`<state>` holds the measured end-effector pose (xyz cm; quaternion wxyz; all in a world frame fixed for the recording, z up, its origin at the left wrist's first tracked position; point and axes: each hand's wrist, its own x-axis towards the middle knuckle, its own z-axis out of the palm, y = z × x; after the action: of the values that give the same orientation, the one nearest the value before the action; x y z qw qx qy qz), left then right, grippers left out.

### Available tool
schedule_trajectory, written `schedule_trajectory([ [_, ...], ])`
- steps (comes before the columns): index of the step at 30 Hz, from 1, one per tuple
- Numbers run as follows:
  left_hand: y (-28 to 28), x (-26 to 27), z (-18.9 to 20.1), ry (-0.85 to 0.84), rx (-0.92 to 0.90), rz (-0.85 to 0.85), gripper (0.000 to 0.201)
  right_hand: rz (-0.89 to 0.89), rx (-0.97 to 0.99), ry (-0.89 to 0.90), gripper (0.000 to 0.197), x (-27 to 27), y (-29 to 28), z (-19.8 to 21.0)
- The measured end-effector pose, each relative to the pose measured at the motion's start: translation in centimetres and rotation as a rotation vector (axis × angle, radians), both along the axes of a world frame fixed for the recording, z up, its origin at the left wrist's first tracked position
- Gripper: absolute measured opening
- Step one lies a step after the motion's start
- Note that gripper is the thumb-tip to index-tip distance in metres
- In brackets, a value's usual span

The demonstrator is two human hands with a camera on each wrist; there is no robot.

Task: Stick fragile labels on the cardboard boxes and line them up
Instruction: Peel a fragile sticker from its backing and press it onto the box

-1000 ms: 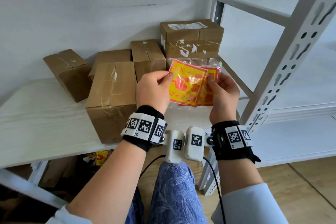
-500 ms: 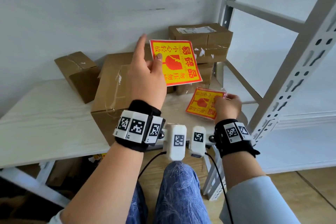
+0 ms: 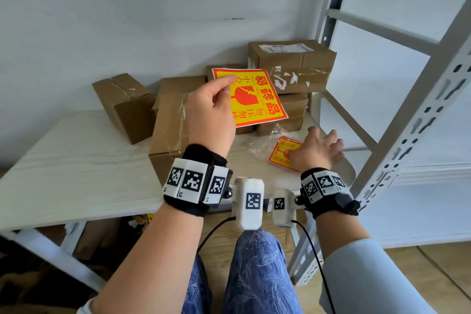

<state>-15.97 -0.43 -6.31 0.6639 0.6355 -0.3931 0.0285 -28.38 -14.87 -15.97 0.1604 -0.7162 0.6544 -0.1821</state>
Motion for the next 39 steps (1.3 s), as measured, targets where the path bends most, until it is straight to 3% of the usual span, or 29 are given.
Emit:
schedule_trajectory([
  [6,1.3,1.5,0.1,0.064,0.009,-0.049,0.031,0.335,-0.422,-0.747,0.024,2.4,3.7,5.6],
  [9,2.5,3.0,0.3,0.106,0.061,-0.095,0.037,0.375,-0.543,-0.927,0.019,3.3,5.9,8.6],
  [13,4.2,4.4,0.7,0.064,0.099,-0.047,0.055,0.584,-0.682,-0.886,0.017,4.7,8.3,10.6],
  [16,4.9,5.0,0.5,0.149,0.022,-0.066,0.069,0.813,-0.659,-0.815,0.013,6.4,10.0,10.6],
  [19,5.8,6.2,0.3,0.197,0.002,-0.059,0.067,0.928,-0.599,-0.807,0.01,8.1,11.2,9.6],
  [25,6.7,8.0,-0.8,0.363,-0.061,-0.096,0.053,0.987,-0.532,-0.817,0.007,9.9,12.1,8.6],
  [39,7.7,8.7,-1.1,0.38,-0.139,-0.169,0.058,1.041,-0.559,-0.795,0.006,12.0,12.4,8.4],
])
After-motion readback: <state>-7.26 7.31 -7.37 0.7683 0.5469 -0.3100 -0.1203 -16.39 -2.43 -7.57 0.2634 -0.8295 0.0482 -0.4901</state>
